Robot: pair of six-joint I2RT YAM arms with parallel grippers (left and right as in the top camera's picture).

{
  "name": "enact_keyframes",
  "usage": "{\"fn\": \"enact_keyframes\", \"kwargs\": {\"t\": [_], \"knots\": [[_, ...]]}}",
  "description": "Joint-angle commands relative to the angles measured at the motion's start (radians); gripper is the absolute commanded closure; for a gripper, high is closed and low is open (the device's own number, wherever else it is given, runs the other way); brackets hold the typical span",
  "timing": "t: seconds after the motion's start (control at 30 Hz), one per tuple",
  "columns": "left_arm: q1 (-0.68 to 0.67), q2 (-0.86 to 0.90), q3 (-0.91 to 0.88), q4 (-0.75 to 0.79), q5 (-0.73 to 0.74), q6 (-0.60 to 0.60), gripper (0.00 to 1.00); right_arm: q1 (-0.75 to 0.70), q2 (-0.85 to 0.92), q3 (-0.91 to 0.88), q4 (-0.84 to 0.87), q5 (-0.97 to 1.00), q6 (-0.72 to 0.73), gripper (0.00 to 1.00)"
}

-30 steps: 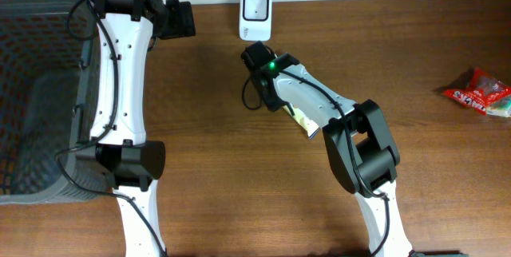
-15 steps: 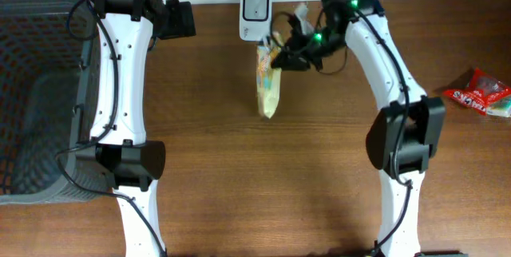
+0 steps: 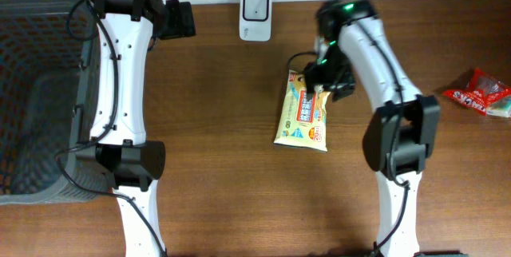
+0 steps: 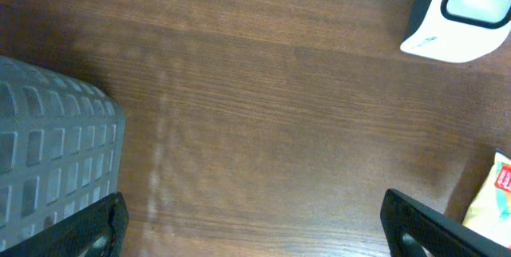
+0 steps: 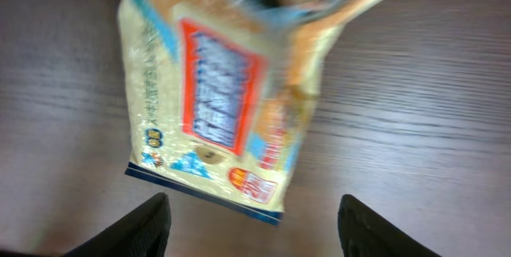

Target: Scan the item barcode

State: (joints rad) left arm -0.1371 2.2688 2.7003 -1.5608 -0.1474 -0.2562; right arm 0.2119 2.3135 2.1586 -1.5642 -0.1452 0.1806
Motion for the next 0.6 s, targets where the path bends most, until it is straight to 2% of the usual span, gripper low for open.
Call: {"fn": "enact_keyframes", "kwargs": {"t": [0.0, 0.07, 0.1, 0.13, 0.17, 0.2, 0.23, 0.27, 0.37, 0.47, 0.5, 0.57], "knots": [[0.001, -0.002, -0.003, 0.003, -0.007, -0.009, 0.01, 0.066, -0.010, -0.143, 0.135, 0.145, 0.144, 0.31], [0.001, -0.002, -0.003, 0.003, -0.007, -0.009, 0.01, 0.105, -0.006, -0.264, 0.270, 0.158, 0.177, 0.23], [0.001, -0.002, -0.003, 0.003, -0.007, -0.009, 0.01, 0.110, -0.005, -0.317, 0.330, 0.158, 0.177, 0.22], [0.001, -0.002, -0.003, 0.003, -0.007, -0.009, 0.01, 0.110, -0.003, -0.368, 0.384, 0.157, 0.177, 0.27], [0.001, -0.002, -0.003, 0.003, -0.007, -0.009, 0.01, 0.109, -0.003, -0.397, 0.409, 0.157, 0.177, 0.42], [0.001, -0.002, -0.003, 0.003, -0.007, -0.009, 0.01, 0.110, -0.003, -0.404, 0.414, 0.157, 0.186, 0.69], [0.001, -0.002, -0.003, 0.003, -0.007, -0.009, 0.01, 0.109, -0.003, -0.397, 0.413, 0.153, 0.215, 0.92], [0.001, -0.002, -0.003, 0.003, -0.007, -0.009, 0.01, 0.109, -0.003, -0.378, 0.414, 0.143, 0.218, 0.96], [0.001, -0.002, -0.003, 0.003, -0.007, -0.009, 0.01, 0.109, -0.005, -0.219, 0.413, 0.131, 0.217, 0.96], [0.001, -0.002, -0.003, 0.003, -0.007, -0.009, 0.01, 0.109, -0.007, 0.114, 0.430, 0.132, 0.213, 0.96], [0.001, -0.002, -0.003, 0.003, -0.007, -0.009, 0.01, 0.109, -0.007, 0.196, 0.505, 0.131, 0.213, 0.96], [0.001, -0.002, -0.003, 0.003, -0.007, -0.009, 0.01, 0.110, -0.003, 0.209, 0.684, 0.130, 0.214, 0.96]]}}
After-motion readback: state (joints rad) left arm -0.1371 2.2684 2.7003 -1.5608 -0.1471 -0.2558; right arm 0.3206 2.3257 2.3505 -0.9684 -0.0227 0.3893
